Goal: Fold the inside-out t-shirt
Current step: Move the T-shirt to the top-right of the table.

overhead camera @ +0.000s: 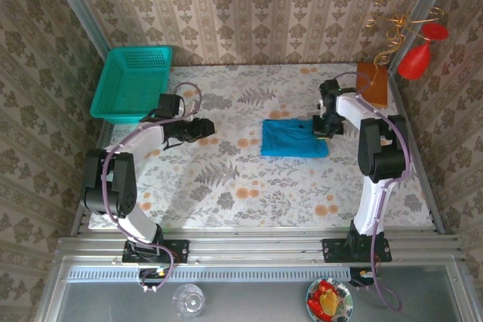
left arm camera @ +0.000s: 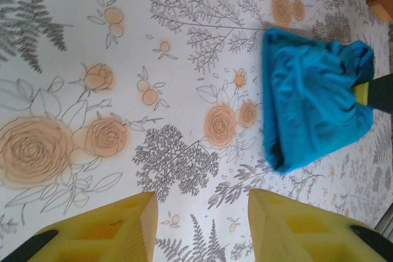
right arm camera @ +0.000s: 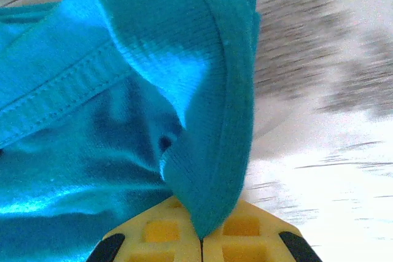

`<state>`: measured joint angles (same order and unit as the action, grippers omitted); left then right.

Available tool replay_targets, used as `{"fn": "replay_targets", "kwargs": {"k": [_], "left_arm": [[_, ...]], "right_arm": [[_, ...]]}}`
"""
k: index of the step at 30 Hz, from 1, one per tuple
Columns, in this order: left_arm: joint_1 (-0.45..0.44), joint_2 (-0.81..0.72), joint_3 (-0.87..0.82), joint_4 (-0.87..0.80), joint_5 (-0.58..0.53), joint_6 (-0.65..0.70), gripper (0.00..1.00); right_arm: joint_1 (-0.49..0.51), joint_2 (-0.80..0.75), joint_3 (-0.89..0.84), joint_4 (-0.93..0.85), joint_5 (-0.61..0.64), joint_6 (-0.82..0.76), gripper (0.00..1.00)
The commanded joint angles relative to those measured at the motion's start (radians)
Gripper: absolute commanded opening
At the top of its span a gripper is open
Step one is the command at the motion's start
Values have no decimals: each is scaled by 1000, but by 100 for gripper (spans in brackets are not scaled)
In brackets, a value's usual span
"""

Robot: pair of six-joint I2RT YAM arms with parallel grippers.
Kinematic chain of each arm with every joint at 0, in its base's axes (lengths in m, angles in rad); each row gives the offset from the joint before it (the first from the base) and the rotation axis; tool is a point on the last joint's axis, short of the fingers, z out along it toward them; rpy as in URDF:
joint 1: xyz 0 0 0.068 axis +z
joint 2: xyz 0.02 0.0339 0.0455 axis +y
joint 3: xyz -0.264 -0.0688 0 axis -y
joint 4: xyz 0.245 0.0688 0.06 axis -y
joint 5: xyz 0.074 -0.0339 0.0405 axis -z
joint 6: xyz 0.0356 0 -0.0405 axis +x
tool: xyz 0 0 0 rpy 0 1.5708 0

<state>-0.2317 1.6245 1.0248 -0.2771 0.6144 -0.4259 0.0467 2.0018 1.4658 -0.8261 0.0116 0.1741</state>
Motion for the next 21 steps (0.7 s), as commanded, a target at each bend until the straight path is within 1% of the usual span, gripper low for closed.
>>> {"fn": "replay_targets", "kwargs": {"k": [1, 7, 13, 19, 21], "left_arm": [[13, -39, -35, -46, 21, 24, 45], [23, -102, -100, -56, 10, 33, 45], [33, -153, -162, -67, -1, 29, 45], [32, -252, -264, -36, -25, -20, 45], [32, -270, -282, -34, -44, -22, 45]], "right_arm": [[-64, 51, 54, -84, 241, -113, 0], [-153, 104, 112, -71, 408, -208, 0], [-267, 153, 191, -70, 451, -201, 0], [-342, 203, 275, -49, 503, -216, 0], [-353, 209, 279, -5, 522, -247, 0]]}}
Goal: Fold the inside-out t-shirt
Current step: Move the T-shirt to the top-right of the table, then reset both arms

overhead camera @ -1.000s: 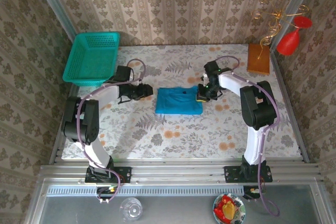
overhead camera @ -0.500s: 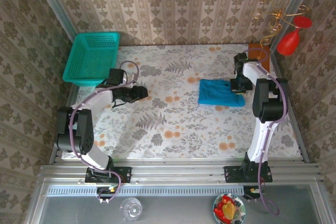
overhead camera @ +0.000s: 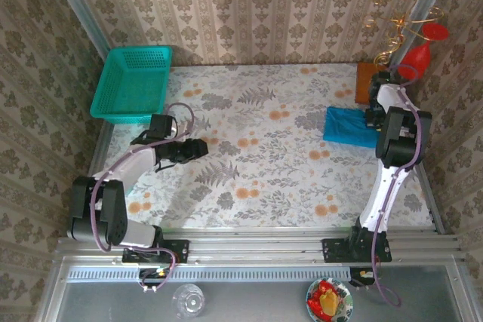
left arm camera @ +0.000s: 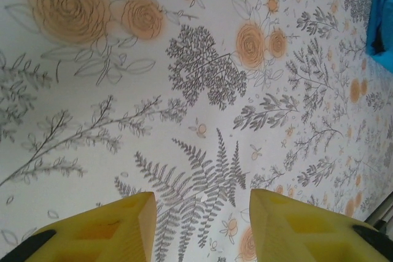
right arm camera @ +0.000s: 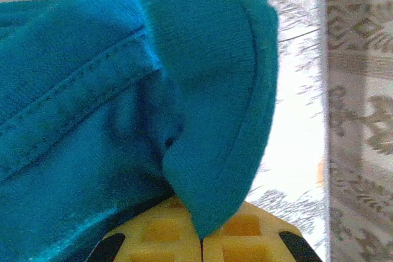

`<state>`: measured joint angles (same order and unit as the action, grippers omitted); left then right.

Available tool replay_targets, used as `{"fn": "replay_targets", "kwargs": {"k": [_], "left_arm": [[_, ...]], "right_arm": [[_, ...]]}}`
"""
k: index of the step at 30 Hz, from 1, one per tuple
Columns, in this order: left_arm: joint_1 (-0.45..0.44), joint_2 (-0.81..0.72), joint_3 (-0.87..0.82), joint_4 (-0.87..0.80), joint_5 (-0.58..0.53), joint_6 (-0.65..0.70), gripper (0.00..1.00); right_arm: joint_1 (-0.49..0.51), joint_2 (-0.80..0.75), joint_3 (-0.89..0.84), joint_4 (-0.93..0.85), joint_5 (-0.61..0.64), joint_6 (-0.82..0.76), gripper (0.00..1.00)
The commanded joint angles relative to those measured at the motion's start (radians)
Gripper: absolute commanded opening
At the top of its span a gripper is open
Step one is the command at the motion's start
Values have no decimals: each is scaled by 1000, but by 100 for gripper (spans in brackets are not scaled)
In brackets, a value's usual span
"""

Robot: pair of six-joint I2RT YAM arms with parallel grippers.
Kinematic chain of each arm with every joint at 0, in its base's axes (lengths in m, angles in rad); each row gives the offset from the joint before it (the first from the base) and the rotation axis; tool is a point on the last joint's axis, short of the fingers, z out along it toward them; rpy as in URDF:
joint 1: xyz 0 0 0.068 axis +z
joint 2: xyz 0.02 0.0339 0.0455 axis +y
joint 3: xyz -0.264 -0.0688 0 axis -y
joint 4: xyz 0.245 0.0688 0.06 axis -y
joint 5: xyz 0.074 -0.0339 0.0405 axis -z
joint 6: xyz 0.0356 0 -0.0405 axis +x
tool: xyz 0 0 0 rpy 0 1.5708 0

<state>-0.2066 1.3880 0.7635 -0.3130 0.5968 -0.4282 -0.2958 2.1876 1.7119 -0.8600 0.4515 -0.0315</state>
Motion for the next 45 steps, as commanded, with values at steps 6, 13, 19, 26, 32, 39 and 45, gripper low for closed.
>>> {"fn": "replay_targets", "kwargs": {"k": [6, 13, 19, 26, 32, 39, 45], "left_arm": [[7, -49, -21, -37, -86, 1, 45], [10, -104, -24, -81, -169, 25, 46], [15, -134, -33, -108, -226, 35, 46], [21, -174, -44, -114, -285, 34, 47], [28, -210, -33, -127, -415, 68, 57], [33, -309, -55, -108, -571, 90, 100], [33, -378, -109, -20, -764, 121, 100]], "right_arm": [[-34, 53, 61, 86, 151, -100, 0], [-50, 46, 51, 174, 157, -85, 0], [-50, 74, 87, 192, 191, -68, 1], [-49, -11, 12, 243, 210, 3, 26], [-9, -195, -167, 319, 213, 77, 47], [84, -375, -340, 292, 147, 198, 90], [224, -510, -537, 408, 85, 214, 100]]}}
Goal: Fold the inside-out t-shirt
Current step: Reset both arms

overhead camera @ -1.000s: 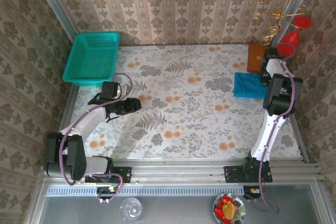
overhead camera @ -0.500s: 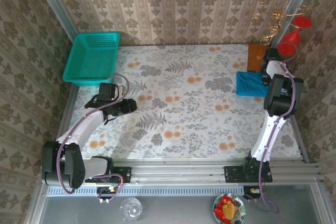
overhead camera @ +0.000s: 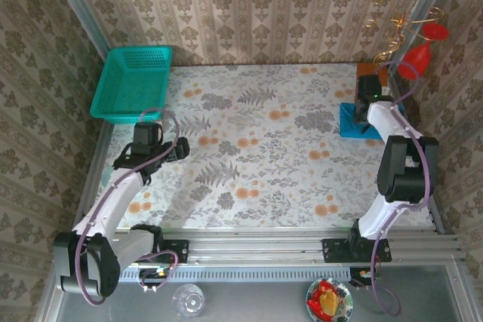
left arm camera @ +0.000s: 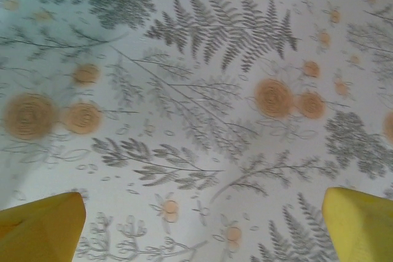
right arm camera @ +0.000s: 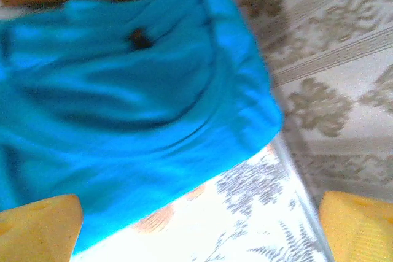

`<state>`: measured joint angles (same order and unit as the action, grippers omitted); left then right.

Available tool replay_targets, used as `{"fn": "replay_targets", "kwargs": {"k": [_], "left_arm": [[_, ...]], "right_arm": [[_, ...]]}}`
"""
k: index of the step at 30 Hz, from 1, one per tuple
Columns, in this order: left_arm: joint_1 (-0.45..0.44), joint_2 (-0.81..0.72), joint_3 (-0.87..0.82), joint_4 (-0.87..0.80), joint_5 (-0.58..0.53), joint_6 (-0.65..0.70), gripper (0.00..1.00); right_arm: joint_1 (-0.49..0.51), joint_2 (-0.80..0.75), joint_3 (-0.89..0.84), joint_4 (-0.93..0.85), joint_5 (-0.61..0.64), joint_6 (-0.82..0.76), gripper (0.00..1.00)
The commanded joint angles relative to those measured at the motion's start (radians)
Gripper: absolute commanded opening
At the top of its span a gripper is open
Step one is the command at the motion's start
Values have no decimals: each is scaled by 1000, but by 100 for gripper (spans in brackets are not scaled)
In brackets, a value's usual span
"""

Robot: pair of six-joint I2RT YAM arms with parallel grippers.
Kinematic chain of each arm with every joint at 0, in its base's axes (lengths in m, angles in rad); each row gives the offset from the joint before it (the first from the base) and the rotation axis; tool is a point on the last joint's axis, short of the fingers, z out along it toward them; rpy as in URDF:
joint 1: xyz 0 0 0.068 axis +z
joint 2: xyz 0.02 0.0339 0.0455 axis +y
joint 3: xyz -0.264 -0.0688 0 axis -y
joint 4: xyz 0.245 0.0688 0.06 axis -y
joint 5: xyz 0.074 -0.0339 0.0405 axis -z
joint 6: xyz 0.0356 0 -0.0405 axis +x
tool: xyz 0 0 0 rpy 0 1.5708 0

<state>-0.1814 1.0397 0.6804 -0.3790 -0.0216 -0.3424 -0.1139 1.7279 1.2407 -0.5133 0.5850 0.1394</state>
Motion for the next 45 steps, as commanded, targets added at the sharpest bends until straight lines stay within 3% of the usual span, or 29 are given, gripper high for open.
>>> {"fn": "replay_targets", "kwargs": {"k": [1, 8, 12, 16, 25, 36, 39, 45], "left_arm": [[8, -40, -37, 64, -186, 43, 100], [11, -45, -130, 241, -311, 177, 100], [18, -27, -217, 432, -292, 287, 100], [47, 11, -299, 650, -222, 358, 100], [126, 194, -404, 1132, -107, 395, 100], [176, 475, -406, 1490, 49, 405, 100], [194, 530, -396, 1522, 100, 400, 100], [198, 518, -295, 1316, 121, 411, 100]], "right_arm": [[62, -76, -105, 93, -71, 43, 100], [116, -273, -451, 473, -282, 94, 100], [117, -382, -643, 750, -333, 55, 100], [118, -392, -771, 1016, -348, 13, 100], [122, -294, -798, 1218, -405, -53, 100], [128, -199, -834, 1367, -478, -90, 100], [128, -196, -839, 1378, -484, -94, 100], [129, -198, -838, 1376, -484, -95, 100]]}}
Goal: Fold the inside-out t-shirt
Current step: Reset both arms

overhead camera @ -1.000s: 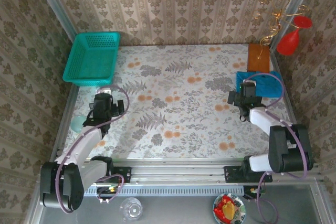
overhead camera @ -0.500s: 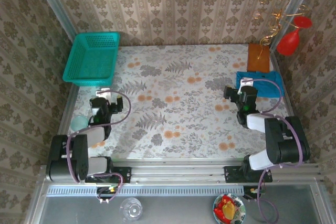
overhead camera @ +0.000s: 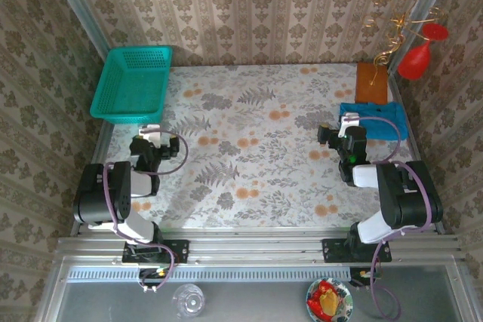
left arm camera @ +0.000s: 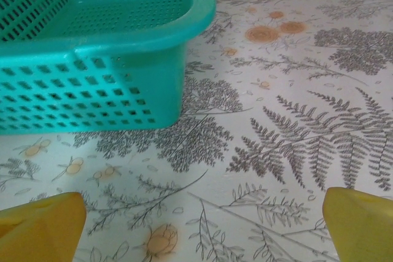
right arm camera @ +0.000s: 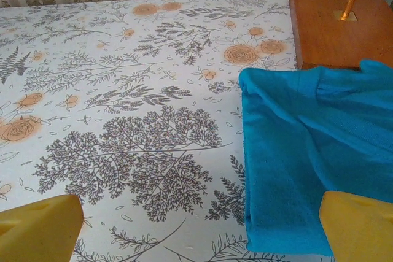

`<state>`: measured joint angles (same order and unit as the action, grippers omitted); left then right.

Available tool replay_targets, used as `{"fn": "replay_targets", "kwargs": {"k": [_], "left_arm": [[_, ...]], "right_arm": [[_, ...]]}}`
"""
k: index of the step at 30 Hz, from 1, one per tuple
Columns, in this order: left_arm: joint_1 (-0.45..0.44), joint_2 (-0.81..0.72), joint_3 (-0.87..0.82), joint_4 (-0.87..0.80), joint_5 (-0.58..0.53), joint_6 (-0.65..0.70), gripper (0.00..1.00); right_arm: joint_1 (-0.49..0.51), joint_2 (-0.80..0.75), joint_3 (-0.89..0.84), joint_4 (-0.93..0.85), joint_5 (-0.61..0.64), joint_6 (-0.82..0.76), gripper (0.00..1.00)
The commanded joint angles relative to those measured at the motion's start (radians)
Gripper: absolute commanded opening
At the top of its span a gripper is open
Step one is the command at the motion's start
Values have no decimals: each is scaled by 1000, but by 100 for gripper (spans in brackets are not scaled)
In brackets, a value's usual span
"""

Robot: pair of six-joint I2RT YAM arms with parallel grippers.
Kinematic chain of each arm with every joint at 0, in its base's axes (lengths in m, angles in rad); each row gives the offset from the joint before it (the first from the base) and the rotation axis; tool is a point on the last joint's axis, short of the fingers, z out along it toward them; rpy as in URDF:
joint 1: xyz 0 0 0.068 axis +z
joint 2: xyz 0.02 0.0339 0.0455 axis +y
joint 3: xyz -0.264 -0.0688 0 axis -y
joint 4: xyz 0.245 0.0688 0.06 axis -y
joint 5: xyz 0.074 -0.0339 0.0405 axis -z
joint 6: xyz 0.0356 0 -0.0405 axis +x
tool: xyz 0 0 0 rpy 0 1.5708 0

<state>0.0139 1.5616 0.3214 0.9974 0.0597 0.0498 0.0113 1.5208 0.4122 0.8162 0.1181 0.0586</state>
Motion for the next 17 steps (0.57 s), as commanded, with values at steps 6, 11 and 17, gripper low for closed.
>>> {"fn": "replay_targets", "kwargs": {"k": [6, 11, 17], "left_arm": [[-12, -4, 73, -81, -6, 19, 100], [-28, -6, 63, -62, -23, 33, 100], [-28, -6, 64, -66, -23, 31, 100]], "right_arm": [[4, 10, -8, 47, -16, -14, 100], [6, 14, -4, 44, -17, -16, 100], [6, 9, -11, 50, -19, -16, 100]]}}
